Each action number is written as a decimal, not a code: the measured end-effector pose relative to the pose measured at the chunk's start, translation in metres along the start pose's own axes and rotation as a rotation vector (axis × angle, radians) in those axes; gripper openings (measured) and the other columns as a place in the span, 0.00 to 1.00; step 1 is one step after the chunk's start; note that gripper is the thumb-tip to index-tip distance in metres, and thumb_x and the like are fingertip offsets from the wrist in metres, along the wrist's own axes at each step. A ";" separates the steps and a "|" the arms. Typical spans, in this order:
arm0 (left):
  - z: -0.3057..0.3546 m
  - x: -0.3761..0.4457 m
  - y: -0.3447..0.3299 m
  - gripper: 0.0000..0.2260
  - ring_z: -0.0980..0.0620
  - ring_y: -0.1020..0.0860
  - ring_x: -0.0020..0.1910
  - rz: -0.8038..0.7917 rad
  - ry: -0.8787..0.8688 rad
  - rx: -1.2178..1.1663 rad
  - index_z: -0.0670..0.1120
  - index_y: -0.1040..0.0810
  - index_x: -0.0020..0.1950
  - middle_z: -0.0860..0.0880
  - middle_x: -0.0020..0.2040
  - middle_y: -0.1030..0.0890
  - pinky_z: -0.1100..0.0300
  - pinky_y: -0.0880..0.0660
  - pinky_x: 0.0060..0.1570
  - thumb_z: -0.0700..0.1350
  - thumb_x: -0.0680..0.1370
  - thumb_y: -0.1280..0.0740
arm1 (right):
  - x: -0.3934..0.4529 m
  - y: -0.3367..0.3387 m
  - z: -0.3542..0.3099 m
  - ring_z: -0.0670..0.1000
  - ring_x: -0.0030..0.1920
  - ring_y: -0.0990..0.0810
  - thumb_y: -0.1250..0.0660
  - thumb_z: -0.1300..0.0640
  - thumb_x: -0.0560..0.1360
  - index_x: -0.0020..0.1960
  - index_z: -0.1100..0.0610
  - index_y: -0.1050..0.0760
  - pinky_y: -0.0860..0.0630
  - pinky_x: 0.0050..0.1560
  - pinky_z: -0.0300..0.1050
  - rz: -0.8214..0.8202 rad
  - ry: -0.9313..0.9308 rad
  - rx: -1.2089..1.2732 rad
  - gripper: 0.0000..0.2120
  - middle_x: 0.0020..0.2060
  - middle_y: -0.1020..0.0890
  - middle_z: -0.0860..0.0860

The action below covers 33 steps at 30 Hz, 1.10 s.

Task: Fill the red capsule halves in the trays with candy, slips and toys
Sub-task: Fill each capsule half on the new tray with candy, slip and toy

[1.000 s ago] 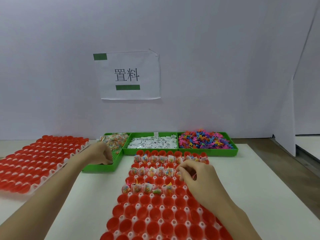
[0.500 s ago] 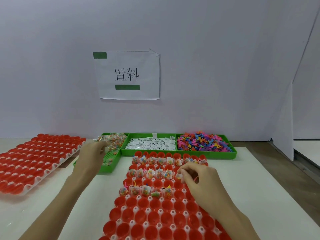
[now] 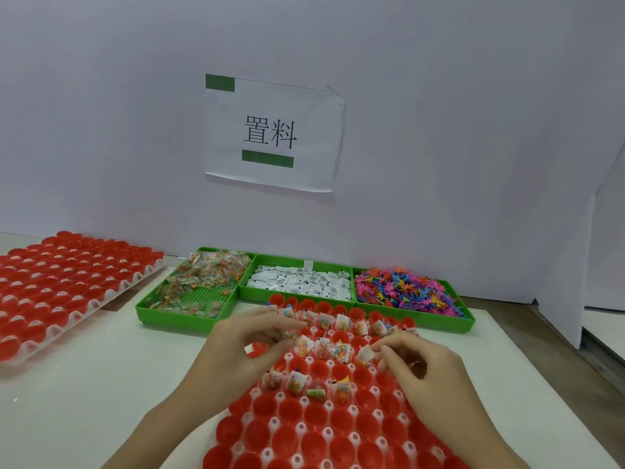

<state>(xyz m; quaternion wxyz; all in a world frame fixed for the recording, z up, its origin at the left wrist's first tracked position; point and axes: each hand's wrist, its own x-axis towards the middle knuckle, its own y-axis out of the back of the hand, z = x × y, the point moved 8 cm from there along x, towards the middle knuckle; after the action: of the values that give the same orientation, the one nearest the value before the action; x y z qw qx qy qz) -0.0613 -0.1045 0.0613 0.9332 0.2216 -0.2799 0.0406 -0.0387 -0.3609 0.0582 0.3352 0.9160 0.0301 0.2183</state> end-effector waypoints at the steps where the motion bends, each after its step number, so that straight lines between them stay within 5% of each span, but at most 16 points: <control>1: 0.003 -0.002 -0.003 0.14 0.51 0.16 0.45 -0.013 -0.026 -0.011 0.57 0.13 0.56 0.54 0.46 0.15 0.60 0.19 0.48 0.40 0.75 0.23 | 0.004 -0.001 -0.001 0.40 0.43 0.18 0.29 0.58 0.78 0.46 0.41 0.17 0.24 0.44 0.30 -0.010 -0.002 -0.015 0.11 0.37 0.16 0.37; 7: 0.002 -0.011 -0.027 0.18 0.56 0.16 0.46 -0.113 -0.063 0.007 0.54 0.18 0.63 0.58 0.45 0.15 0.64 0.20 0.49 0.40 0.75 0.23 | 0.069 -0.035 -0.027 0.35 0.47 0.19 0.28 0.55 0.78 0.54 0.43 0.17 0.24 0.47 0.27 -0.217 0.067 -0.181 0.08 0.45 0.16 0.37; 13: 0.004 -0.009 -0.020 0.18 0.58 0.18 0.45 -0.126 -0.132 0.123 0.52 0.19 0.65 0.58 0.45 0.16 0.65 0.21 0.49 0.41 0.76 0.24 | 0.158 -0.089 -0.035 0.48 0.50 0.17 0.32 0.59 0.81 0.56 0.50 0.15 0.22 0.53 0.42 -0.294 0.074 -0.256 0.09 0.53 0.14 0.53; 19: 0.007 -0.007 -0.005 0.14 0.59 0.19 0.44 -0.067 -0.203 0.198 0.50 0.18 0.63 0.58 0.46 0.17 0.63 0.20 0.47 0.45 0.78 0.26 | 0.194 -0.149 -0.022 0.53 0.59 0.17 0.29 0.58 0.79 0.57 0.53 0.14 0.22 0.63 0.50 -0.417 0.084 -0.395 0.09 0.61 0.16 0.55; 27: 0.011 -0.006 -0.007 0.10 0.61 0.22 0.42 -0.082 -0.253 0.279 0.48 0.16 0.57 0.56 0.47 0.19 0.66 0.24 0.45 0.51 0.81 0.32 | 0.206 -0.163 -0.014 0.56 0.59 0.18 0.28 0.61 0.77 0.55 0.54 0.14 0.21 0.62 0.52 -0.440 0.153 -0.571 0.08 0.64 0.19 0.56; 33: 0.013 -0.007 -0.007 0.10 0.60 0.22 0.42 -0.084 -0.265 0.297 0.48 0.16 0.57 0.55 0.48 0.18 0.62 0.23 0.45 0.50 0.81 0.33 | 0.204 -0.160 -0.011 0.55 0.53 0.17 0.27 0.62 0.77 0.51 0.59 0.15 0.19 0.57 0.51 -0.359 0.181 -0.641 0.04 0.55 0.16 0.57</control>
<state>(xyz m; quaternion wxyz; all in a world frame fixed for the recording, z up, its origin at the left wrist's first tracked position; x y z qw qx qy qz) -0.0729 -0.1159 0.0644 0.8461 0.3716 -0.3818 0.0130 0.1553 -0.1894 0.0421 0.6335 0.7219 0.1499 0.2346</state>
